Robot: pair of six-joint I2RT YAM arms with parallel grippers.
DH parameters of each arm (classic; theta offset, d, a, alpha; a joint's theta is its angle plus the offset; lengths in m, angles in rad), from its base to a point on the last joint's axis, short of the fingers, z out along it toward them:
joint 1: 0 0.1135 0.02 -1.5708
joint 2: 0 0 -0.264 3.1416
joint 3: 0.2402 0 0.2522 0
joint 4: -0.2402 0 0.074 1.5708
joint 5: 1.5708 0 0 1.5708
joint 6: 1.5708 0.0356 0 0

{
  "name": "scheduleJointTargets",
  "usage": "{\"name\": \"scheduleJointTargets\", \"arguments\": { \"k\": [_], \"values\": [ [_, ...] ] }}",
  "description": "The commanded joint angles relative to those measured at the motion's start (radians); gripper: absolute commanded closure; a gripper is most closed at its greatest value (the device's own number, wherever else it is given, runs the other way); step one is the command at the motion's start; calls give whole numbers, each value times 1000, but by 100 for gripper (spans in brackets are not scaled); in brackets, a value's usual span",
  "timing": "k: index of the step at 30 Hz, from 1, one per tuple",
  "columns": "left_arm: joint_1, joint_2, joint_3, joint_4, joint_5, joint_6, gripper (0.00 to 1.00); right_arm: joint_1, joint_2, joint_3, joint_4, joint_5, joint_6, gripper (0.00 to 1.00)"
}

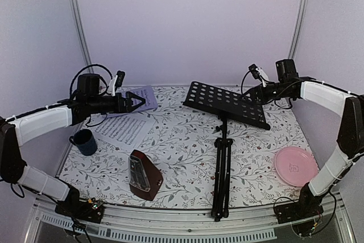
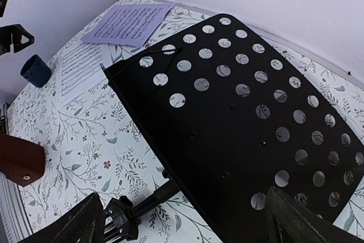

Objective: Set up the instrument practice props

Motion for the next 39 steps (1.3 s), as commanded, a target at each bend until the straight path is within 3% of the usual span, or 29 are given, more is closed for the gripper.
{"name": "scheduleJointTargets", "arguments": {
  "k": [1,7,14,21,32,39],
  "values": [
    [-42,2,-37,112,145,19,1,14,67,55,-128,-76,-160,1],
    [-73,15,-58,163,207,24,1,36,169,110,-193,-120,-282,7],
    [-90,18,-67,179,222,38,1,65,341,301,-375,-137,-405,15],
    [-91,52,-53,183,223,35,1,105,450,375,-446,-57,-436,24],
    [-93,91,-50,197,221,27,1,116,494,386,-471,-66,-478,55],
    [-93,117,-46,200,218,21,1,131,498,380,-476,-1,-492,64]
  ]
}}
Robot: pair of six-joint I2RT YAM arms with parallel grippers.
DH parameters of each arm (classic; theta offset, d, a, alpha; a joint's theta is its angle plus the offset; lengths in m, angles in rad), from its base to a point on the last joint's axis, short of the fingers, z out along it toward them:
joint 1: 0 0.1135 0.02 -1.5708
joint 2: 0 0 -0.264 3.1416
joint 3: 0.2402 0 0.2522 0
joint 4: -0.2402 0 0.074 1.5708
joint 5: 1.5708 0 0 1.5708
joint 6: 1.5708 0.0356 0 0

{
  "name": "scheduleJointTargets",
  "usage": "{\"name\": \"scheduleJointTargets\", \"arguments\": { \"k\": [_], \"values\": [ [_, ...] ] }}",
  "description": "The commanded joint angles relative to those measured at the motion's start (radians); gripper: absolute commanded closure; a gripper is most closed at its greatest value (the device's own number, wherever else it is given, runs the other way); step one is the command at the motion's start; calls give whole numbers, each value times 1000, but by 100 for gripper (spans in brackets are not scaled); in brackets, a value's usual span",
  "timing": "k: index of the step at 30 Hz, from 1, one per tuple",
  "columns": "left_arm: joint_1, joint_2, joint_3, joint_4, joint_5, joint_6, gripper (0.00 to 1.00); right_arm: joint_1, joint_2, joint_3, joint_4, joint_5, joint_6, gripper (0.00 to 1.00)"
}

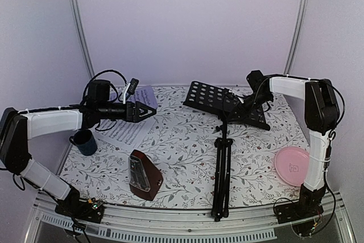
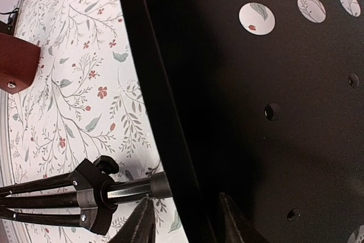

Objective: Set up the instrument practice props

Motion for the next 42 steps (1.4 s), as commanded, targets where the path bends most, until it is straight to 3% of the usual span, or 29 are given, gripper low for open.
{"name": "scheduleJointTargets", "arguments": {
  "k": [1,6,8,16,28,42],
  "values": [
    [-12,19,9,22,6,1,1,25,18,10,-21,73,-18,68],
    [-12,13,10,26,4,-6,1,59,-27,12,8,181,-8,94],
    [-12,7,12,23,-7,-6,1,70,-53,22,20,209,2,100],
    [-12,-8,19,28,-12,-30,1,113,-212,26,127,352,37,100],
    [-14,-61,-6,71,-52,-68,1,224,-370,42,268,781,1,100],
    [-15,-202,-61,127,-191,-71,1,432,-530,34,628,1157,-289,100]
  ]
}}
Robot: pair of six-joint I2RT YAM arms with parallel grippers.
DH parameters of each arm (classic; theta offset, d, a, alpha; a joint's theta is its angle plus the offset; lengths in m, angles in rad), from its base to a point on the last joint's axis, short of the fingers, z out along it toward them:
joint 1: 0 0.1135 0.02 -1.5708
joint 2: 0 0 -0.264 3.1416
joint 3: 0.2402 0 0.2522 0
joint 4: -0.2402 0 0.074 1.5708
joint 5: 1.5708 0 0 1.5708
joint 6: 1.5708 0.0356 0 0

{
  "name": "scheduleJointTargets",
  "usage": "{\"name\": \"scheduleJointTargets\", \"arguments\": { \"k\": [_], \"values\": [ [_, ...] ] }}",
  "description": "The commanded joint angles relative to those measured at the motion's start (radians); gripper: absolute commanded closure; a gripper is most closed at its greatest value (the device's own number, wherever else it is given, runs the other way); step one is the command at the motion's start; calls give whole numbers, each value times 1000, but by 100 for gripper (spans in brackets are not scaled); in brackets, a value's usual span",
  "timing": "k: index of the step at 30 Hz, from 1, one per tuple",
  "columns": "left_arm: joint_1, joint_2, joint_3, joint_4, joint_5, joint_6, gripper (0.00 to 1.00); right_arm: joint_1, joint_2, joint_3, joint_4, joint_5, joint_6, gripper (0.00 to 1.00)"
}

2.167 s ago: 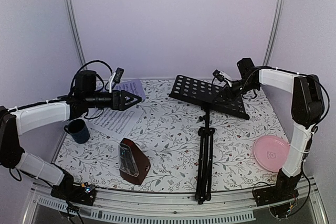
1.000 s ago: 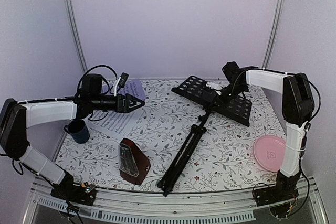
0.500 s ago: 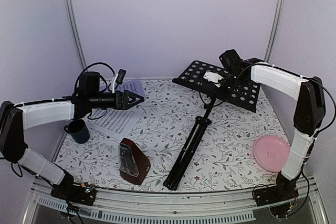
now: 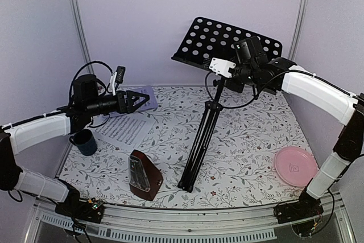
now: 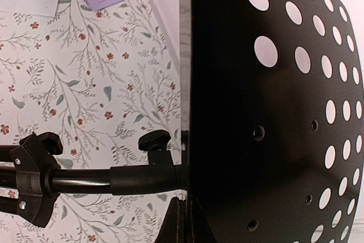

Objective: Set up the instrument practice props

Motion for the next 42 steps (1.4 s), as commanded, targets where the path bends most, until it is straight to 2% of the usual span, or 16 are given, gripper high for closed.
{"name": "scheduleJointTargets", "arguments": {
  "k": [1,8,21,25,30,37,42],
  "values": [
    [-12,-46,-37,57,-51,-7,1,59,-116,34,404,226,-177,100],
    [-12,-89,-60,80,-100,-3,1,165,-145,23,663,332,-422,100],
    [-33,-109,-154,232,-136,25,1,300,-136,24,1050,382,-827,100],
    [-90,-126,-183,285,-249,71,1,308,-116,32,1059,399,-857,100],
    [-166,-84,-177,349,-318,120,3,308,-103,35,1064,402,-826,100],
    [-273,40,-129,438,-349,173,12,330,-91,17,1065,398,-833,100],
    [-297,108,-78,409,-354,207,15,359,-75,16,1094,406,-859,100]
  ]
}}
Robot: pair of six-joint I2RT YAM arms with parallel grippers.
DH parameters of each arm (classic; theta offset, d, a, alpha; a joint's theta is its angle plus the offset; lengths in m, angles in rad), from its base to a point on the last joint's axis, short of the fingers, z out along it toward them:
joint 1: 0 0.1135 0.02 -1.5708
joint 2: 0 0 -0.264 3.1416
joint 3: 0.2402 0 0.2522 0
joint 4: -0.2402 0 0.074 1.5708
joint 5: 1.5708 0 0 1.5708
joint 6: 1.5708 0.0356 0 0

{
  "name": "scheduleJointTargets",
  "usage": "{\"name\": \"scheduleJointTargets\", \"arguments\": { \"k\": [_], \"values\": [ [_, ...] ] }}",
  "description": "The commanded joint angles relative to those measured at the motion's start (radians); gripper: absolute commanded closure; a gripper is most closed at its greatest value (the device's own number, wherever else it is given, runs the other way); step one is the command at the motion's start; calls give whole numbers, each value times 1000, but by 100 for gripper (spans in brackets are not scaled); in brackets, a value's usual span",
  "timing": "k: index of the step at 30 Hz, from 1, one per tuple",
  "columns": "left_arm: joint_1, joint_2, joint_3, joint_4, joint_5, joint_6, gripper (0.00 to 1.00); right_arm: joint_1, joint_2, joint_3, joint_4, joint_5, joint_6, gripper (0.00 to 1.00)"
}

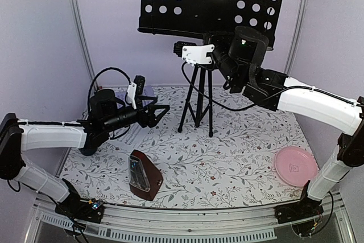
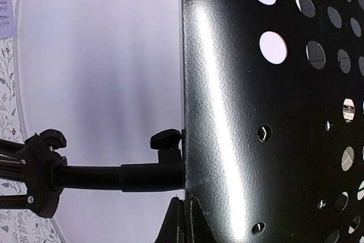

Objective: Set up the instrument practice props

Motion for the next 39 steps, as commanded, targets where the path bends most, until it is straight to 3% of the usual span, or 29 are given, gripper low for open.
{"name": "scheduleJointTargets", "arguments": {
  "k": [1,5,17,31,39],
  "values": [
    [-22,33,52,33,-27,50,15,31,-28,44,343,-7,-49,100],
    [-23,40,58,16,-32,53,8,35,-6,42,448,4,-158,100],
    [-23,101,102,-46,-41,101,4,35,-2,45,433,-13,-174,100],
    [-24,376,406,-39,81,222,16,39,-21,29,427,-1,-167,100],
    [-24,486,580,-60,98,228,30,46,-30,27,411,-11,-141,100]
  ]
}}
